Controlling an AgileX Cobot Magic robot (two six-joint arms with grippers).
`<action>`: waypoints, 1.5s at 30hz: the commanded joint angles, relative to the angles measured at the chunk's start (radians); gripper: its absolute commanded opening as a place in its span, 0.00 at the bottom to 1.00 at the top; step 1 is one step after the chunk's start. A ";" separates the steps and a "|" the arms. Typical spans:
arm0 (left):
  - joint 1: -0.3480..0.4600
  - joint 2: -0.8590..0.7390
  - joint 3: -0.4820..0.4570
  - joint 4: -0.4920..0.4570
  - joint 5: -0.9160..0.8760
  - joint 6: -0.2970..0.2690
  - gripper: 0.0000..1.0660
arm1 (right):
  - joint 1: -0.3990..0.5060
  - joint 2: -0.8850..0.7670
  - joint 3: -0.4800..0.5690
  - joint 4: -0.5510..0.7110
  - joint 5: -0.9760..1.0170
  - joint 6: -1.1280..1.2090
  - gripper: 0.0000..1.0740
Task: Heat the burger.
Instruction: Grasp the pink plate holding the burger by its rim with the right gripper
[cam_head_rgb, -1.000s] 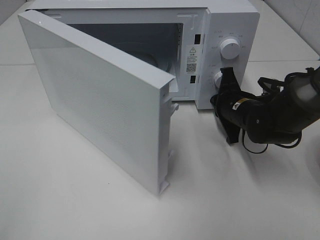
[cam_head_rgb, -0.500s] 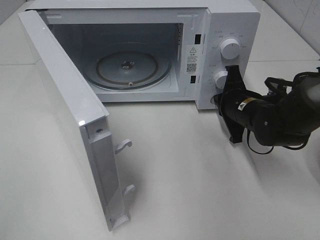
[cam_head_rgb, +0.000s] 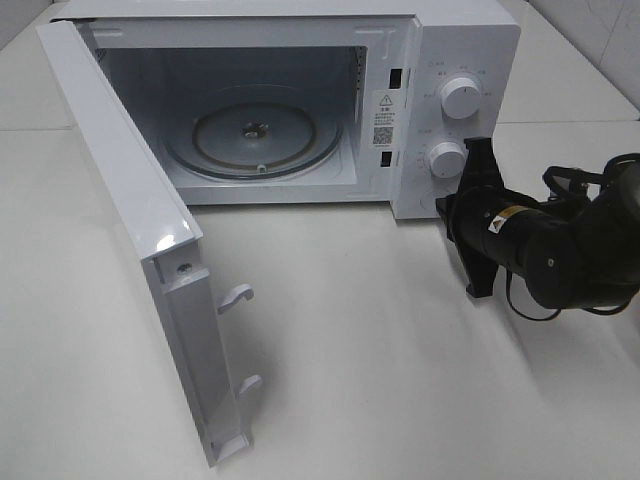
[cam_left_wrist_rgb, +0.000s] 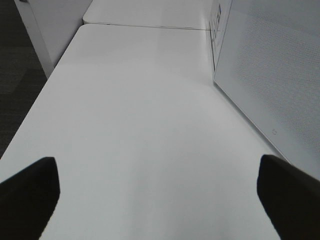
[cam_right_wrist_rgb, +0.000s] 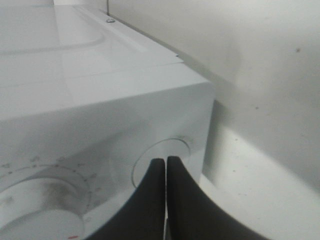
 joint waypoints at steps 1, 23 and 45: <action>0.004 -0.017 0.001 0.003 -0.006 0.000 0.99 | -0.005 -0.035 0.037 -0.010 -0.013 0.007 0.00; 0.004 -0.017 0.001 0.003 -0.006 0.000 0.99 | -0.005 -0.465 0.175 -0.011 0.576 -0.795 0.00; 0.004 -0.017 0.001 0.003 -0.006 0.000 0.99 | -0.017 -0.664 -0.028 -0.291 1.460 -1.327 0.86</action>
